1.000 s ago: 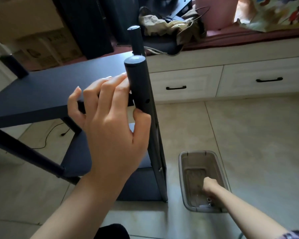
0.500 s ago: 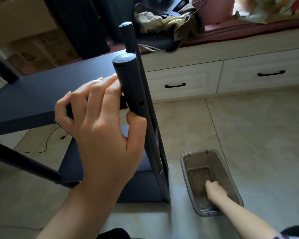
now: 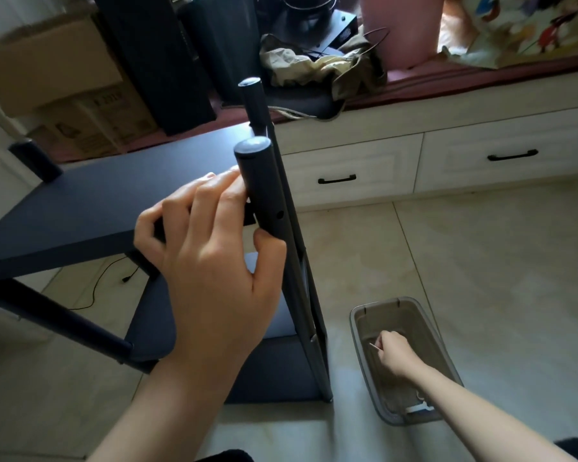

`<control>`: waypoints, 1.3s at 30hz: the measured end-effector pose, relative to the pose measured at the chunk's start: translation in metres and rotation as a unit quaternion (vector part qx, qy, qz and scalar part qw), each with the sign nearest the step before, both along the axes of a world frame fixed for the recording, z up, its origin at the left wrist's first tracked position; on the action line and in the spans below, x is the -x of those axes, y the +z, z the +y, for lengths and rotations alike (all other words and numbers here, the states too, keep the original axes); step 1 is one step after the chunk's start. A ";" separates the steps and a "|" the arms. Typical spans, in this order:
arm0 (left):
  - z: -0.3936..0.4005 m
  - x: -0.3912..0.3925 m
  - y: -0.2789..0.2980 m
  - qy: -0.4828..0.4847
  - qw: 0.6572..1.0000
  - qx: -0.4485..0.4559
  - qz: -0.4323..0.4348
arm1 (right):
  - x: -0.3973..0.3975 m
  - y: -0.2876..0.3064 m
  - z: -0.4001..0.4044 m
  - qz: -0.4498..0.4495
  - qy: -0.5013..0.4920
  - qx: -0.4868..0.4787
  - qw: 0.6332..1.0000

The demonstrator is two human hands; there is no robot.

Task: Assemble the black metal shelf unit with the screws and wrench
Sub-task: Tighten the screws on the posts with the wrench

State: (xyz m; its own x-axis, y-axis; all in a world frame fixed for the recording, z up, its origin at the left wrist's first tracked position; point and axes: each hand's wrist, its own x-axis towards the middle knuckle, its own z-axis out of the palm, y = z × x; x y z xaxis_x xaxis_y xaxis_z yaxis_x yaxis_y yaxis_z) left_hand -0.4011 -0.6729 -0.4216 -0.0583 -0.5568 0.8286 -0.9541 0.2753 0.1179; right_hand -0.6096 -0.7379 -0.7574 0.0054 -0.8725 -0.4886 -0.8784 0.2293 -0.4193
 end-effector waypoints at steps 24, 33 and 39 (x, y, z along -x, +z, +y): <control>0.037 0.008 0.007 -0.172 0.897 -0.073 0.400 | -0.020 0.346 0.064 -0.470 0.071 0.266 0.838; 0.024 -0.015 0.005 -0.157 0.637 -0.378 0.653 | -0.025 0.374 0.072 -0.521 0.084 0.313 0.790; 0.016 -0.022 0.011 -0.261 0.632 -0.347 0.642 | -0.033 0.370 0.069 -0.474 0.106 0.330 0.809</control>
